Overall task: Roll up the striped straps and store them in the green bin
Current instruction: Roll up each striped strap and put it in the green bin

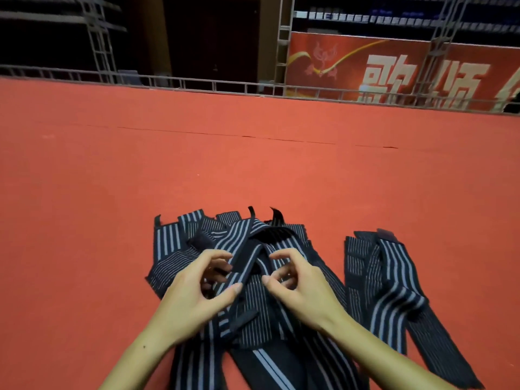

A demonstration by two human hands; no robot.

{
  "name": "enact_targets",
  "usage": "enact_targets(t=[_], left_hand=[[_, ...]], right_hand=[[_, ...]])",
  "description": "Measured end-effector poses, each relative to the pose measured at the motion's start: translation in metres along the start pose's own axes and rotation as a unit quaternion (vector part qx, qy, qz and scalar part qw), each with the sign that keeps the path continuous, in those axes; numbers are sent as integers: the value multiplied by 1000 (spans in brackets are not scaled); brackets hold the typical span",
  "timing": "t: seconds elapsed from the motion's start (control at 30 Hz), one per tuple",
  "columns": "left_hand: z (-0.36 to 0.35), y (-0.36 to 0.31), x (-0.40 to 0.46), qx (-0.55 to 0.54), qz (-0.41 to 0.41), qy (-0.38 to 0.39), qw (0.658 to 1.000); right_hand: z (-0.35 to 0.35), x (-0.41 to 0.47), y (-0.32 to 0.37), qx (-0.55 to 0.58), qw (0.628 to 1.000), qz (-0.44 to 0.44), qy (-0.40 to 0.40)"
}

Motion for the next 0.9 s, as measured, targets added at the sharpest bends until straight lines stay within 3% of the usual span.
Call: enact_targets(t=[0.3, 0.47, 0.67, 0.9], left_hand=[[-9, 23, 92, 55, -31, 13, 998], [-15, 46, 146, 78, -31, 19, 996], [-26, 84, 207, 167, 8, 91, 982], [-35, 101, 234, 201, 36, 140, 969]], right_hand=[[-3, 82, -27, -2, 1000, 15, -26], [4, 128, -52, -86, 994, 18, -65], [1, 172, -73, -196, 979, 25, -52], [-8, 185, -84, -220, 973, 36, -50]])
Point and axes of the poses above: each hand's wrist, its own x-axis towards the middle knuckle, its own z-axis out of the back of the hand, y = z × x, the point moved 2 cm from there along x, towards the middle knuckle, and after that the axes turned 3 degrees about y, right-handed, at the moved point
